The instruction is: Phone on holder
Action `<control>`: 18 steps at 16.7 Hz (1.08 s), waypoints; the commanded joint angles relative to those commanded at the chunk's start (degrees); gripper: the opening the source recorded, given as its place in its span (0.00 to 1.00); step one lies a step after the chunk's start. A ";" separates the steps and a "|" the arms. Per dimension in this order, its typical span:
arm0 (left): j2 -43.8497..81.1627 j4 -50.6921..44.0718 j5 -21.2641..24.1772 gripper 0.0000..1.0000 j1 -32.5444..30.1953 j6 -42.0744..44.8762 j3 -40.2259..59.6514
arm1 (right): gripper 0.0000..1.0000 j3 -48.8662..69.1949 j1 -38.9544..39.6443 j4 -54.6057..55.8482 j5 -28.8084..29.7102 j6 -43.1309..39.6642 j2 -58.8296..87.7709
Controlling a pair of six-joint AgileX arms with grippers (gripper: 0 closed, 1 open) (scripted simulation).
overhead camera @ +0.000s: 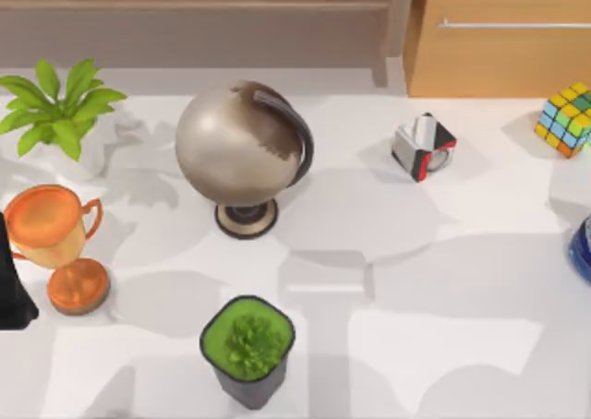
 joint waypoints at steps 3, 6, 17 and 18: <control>0.00 0.00 0.00 1.00 0.00 0.00 0.00 | 0.00 -0.56 -0.29 0.28 -0.11 -0.02 -0.11; 0.00 0.00 0.00 1.00 0.00 0.00 0.00 | 0.00 -0.47 -0.04 0.18 -0.06 0.10 0.20; 0.00 0.00 0.00 1.00 0.00 0.00 0.00 | 0.00 -0.35 1.17 4.96 0.51 -1.89 3.83; 0.00 0.00 0.00 1.00 0.00 0.00 0.00 | 0.00 0.14 1.10 5.75 0.63 -1.81 4.91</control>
